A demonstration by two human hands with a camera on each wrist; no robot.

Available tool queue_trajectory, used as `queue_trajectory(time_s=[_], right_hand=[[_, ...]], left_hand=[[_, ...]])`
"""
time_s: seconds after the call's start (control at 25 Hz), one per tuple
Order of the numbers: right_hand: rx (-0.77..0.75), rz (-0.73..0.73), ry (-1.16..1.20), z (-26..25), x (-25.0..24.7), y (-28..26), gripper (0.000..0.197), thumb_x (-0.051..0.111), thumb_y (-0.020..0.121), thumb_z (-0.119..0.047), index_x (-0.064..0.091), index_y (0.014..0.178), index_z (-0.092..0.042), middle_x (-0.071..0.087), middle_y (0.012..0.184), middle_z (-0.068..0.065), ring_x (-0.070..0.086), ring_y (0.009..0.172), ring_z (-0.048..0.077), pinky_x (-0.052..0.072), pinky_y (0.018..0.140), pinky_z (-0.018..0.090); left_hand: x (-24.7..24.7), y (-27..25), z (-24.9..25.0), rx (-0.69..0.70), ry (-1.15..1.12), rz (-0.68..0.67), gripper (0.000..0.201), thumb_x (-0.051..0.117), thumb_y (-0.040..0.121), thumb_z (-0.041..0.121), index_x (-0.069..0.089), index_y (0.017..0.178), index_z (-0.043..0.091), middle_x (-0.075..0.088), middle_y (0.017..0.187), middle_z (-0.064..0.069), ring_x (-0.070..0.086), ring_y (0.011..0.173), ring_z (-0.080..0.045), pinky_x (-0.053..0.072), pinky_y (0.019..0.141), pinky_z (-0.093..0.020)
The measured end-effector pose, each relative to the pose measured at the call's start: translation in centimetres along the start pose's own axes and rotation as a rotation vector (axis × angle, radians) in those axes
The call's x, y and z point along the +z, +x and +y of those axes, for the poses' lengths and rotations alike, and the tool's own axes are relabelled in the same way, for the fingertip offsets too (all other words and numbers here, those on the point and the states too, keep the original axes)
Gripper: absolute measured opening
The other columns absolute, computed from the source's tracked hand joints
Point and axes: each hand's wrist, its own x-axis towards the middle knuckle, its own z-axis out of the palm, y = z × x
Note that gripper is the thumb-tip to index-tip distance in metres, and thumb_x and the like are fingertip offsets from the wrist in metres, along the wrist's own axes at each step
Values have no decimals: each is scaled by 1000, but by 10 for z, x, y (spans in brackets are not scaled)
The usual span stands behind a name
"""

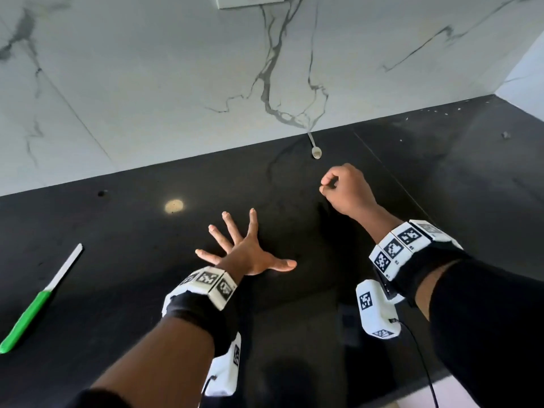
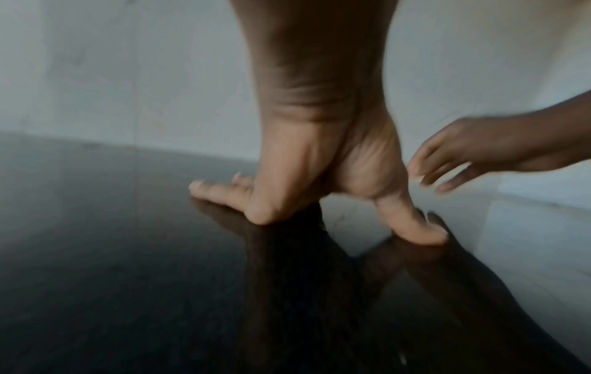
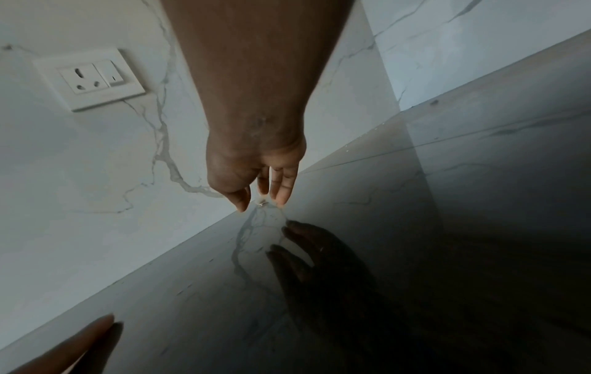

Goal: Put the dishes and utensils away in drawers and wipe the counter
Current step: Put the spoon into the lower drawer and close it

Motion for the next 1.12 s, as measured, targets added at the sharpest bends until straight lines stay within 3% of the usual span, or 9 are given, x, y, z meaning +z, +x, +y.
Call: queue_trajectory(time_s=[0.2,0.36,0.52,0.64,0.72,0.84,0.96,1.04,1.12], right_hand=[[190,64,11,-20,21,96,22,71,83,-33,62,95,-17,62,114,12,63,102,30,49,81,35],[373,-108,-161,-27,44,149,51,60,90,-33,51,129,-2,49,135,17,49,123,33,41,91,37],[370,-221,-111,-29,53,146,39,54,94,-31,60,121,-4,56,127,14,50,122,34,43,102,41],[332,-301,279,-43,42,121,16,64,90,-27,67,85,-12,69,106,11,61,104,25,47,86,34],[276,-307,482,-53,45,96,18,72,83,-22,63,69,-16,73,92,12,64,87,18,48,74,36],[240,-242,695,-70,35,36,16,75,77,-16,65,66,-9,68,82,16,63,79,25,55,82,46],[247,-122,801,-95,16,-49,21,74,77,-8,65,73,10,63,97,27,62,85,30,46,78,31],[195,-45,855,-117,-3,-110,12,73,78,-7,72,67,-1,65,122,15,63,105,12,42,81,20],[157,-21,969,-137,-19,-157,20,71,77,-8,73,60,-18,63,131,4,60,115,8,44,85,19]], left_hand=[[-4,18,2,-20,-41,-55,151,80,43,77,-42,131,54,-63,131,-6,-50,125,-44,-12,99,-79],[-12,25,2,-28,-60,-111,149,82,50,71,-45,126,55,-65,128,-6,-51,123,-45,-10,97,-80],[-17,30,3,-45,-63,-133,147,83,54,67,-45,124,57,-65,129,-6,-48,126,-47,-4,96,-81],[-20,29,7,-22,-35,-115,146,82,54,68,-45,125,56,-63,131,-6,-45,128,-48,-3,98,-82],[-18,24,6,-60,-54,-103,146,81,53,69,-43,128,55,-60,135,-7,-41,131,-49,-1,98,-81],[-14,29,7,-19,14,-6,145,80,51,72,-37,134,54,-54,142,-8,-35,135,-50,2,100,-81],[-16,6,2,-16,-15,41,145,78,50,76,-34,139,49,-46,148,-11,-30,138,-50,0,103,-78],[-9,-21,-7,48,-114,104,142,78,57,70,-29,145,42,-35,155,-13,-26,142,-46,-4,110,-70],[11,-47,-26,207,-318,216,130,81,70,50,-22,150,40,-21,161,-13,-18,148,-33,-5,118,-56]])
